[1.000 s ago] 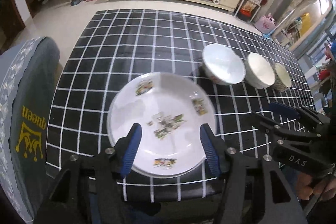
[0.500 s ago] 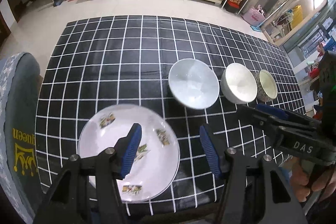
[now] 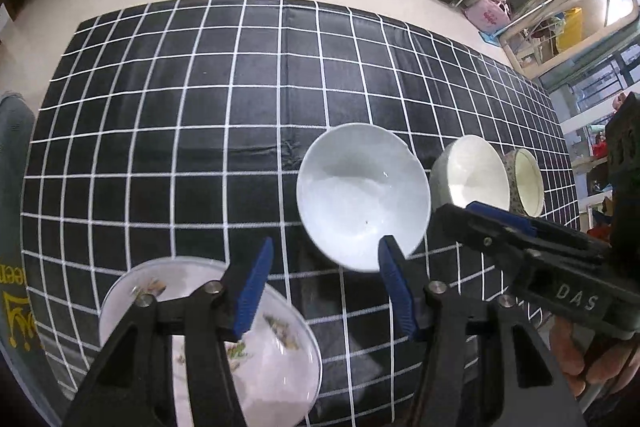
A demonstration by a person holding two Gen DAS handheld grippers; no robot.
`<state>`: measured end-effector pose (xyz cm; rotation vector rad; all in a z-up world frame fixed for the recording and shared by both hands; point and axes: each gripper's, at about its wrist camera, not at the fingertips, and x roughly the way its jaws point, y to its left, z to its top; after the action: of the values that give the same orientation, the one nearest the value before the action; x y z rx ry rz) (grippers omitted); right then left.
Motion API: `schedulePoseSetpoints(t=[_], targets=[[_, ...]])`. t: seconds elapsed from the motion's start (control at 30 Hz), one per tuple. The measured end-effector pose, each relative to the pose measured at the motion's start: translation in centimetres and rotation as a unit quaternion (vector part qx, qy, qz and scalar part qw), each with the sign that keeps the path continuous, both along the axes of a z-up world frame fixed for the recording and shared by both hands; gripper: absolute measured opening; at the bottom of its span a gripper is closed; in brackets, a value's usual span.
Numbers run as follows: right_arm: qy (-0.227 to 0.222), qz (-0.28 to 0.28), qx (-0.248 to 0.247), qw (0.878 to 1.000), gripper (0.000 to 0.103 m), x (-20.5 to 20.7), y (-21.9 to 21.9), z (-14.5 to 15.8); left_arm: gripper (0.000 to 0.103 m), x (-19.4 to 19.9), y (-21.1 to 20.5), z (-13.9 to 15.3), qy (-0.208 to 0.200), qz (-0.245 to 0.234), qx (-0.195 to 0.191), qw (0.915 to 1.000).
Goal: Organize plates and bowls
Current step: 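Move the right gripper to the large white bowl and grasp its rim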
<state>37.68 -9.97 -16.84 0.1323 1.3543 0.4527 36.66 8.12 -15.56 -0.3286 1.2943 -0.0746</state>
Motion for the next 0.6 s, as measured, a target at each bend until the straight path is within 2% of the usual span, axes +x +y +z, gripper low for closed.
schedulePoseSetpoints(t=[0.1,0.17,0.27,0.4,0.5,0.6], targets=[[0.002,-0.002,-0.014,1.0,0.048,0.7,0.3,-0.9,0.042,1.1,0.0,-1.5,0.012,-0.004,-0.003,0.9999],[0.001,-0.005,-0.022,1.0,0.048,1.1,0.4,-1.4,0.033,1.5,0.0,-2.4,0.021,-0.005,-0.005,0.9998],[-0.01,-0.011,-0.048,0.999,0.045,1.5,0.4,-1.9,0.029,2.0,0.0,-3.5,0.03,-0.005,-0.007,0.9995],[0.009,-0.009,-0.045,0.999,0.032,1.8,0.4,-3.1,0.021,2.3,0.1,-4.6,0.039,-0.005,0.002,0.9992],[0.01,-0.009,-0.051,0.999,0.024,1.7,0.3,-3.7,0.012,2.5,0.1,-4.9,0.042,-0.005,0.006,0.9991],[0.015,-0.007,-0.062,0.998,0.016,1.7,0.0,-4.4,0.009,2.6,0.0,-5.1,0.041,-0.01,0.01,0.999]])
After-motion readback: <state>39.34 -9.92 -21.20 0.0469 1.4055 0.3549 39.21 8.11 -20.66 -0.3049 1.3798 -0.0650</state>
